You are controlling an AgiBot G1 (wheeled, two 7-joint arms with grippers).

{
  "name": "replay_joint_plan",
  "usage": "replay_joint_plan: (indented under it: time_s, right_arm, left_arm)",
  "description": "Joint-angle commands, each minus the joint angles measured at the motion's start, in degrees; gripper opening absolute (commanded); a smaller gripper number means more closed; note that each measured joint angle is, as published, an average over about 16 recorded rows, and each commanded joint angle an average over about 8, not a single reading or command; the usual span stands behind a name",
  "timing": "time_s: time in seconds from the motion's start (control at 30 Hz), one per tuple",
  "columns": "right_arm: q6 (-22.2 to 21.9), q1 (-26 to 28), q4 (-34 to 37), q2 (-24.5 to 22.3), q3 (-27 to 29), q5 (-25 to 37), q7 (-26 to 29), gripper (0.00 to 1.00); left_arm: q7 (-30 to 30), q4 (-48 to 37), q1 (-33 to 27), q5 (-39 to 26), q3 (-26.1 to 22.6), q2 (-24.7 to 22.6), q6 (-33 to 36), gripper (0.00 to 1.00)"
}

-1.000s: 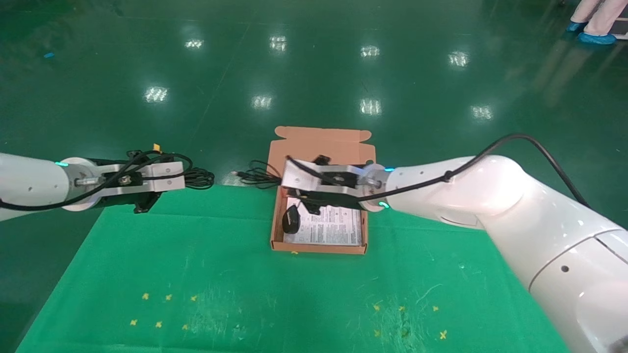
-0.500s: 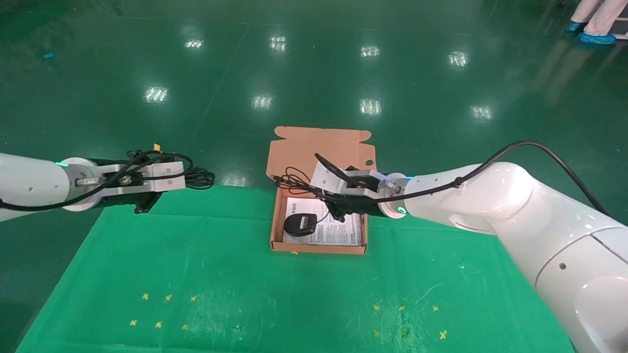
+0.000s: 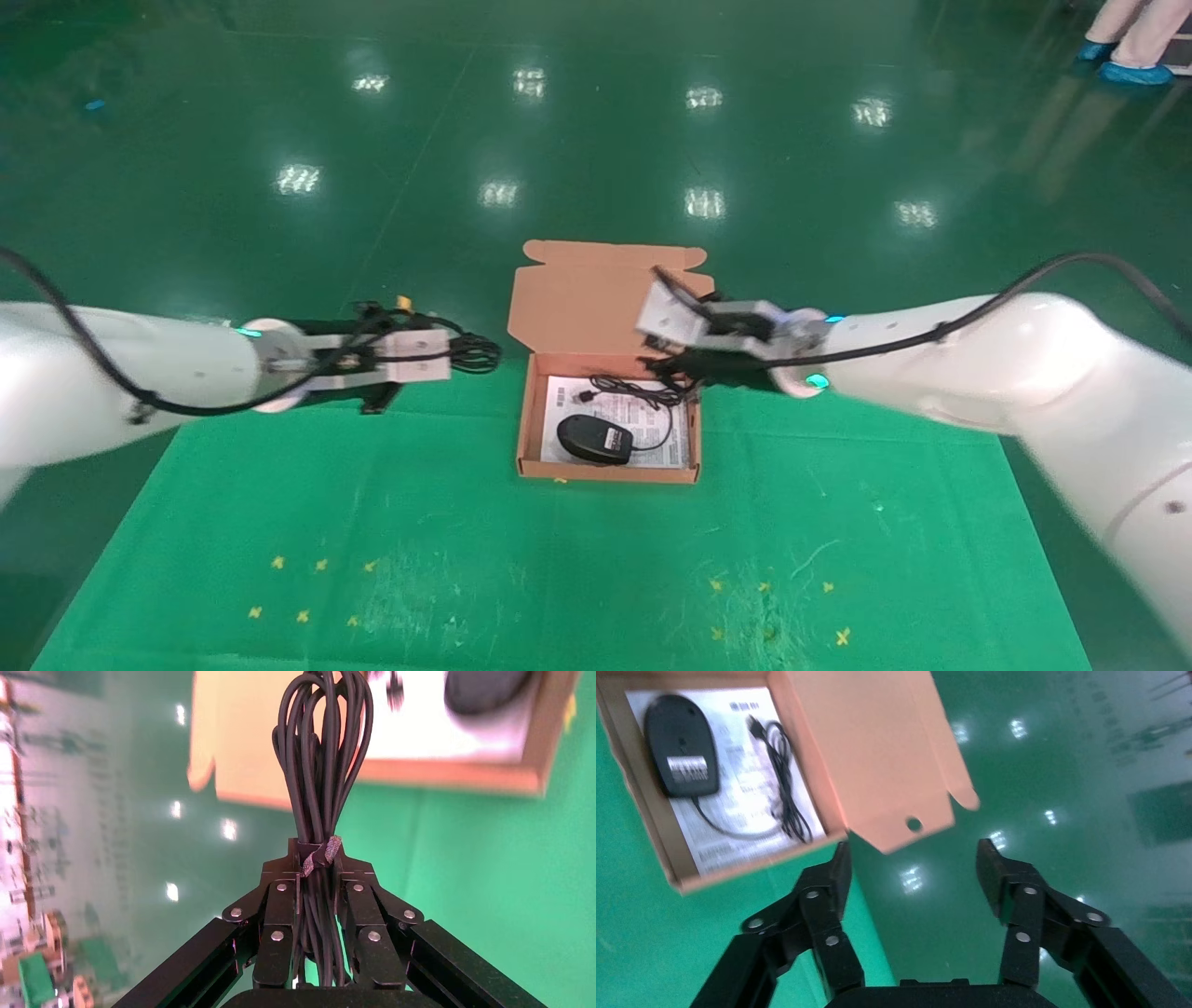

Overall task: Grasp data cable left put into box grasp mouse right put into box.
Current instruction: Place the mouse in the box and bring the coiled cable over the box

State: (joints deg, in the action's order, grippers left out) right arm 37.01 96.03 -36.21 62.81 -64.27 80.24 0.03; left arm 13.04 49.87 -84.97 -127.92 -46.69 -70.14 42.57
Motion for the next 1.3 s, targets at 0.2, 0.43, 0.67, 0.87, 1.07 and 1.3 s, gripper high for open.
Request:
replay_joint_plan:
  time_s: [0.2, 0.43, 0.67, 0.87, 1.07, 1.3]
  right_arm:
    - [-0.08, 0.21, -5.14, -5.25, -0.24, 1.06, 2.08, 1.0]
    - [-0.04, 0.01, -10.38, -9.73, -0.7, 2.23, 5.09, 1.0]
    - [-0.21, -0.35, -15.75, -13.59, -1.31, 3.61, 8.82, 1.0]
    - [-0.36, -0.53, -21.47, -17.04, -2.31, 6.04, 13.65, 1.0]
    - [1.32, 0.79, -28.07, -20.33, -4.69, 12.31, 21.42, 1.0]
    - [2.17, 1.63, -29.89, -20.94, -5.65, 14.99, 23.89, 1.0]
  left_arm:
    - [-5.2, -6.75, -0.31, 2.66, -0.38, -4.68, -4.63, 0.0]
    - [-9.72, -11.22, -0.9, 5.75, -0.84, -7.32, -7.46, 0.0]
    - [-13.89, -12.51, -0.77, 10.24, -2.3, -8.01, -9.15, 0.0]
    - [-17.7, -12.59, -0.64, 16.03, -4.89, -8.25, -10.25, 0.0]
    - [-22.14, -13.18, -1.18, 24.46, -9.37, -8.45, -11.5, 0.5]
    - [-23.04, -14.33, -1.7, 27.25, -11.11, -8.56, -11.59, 1.0]
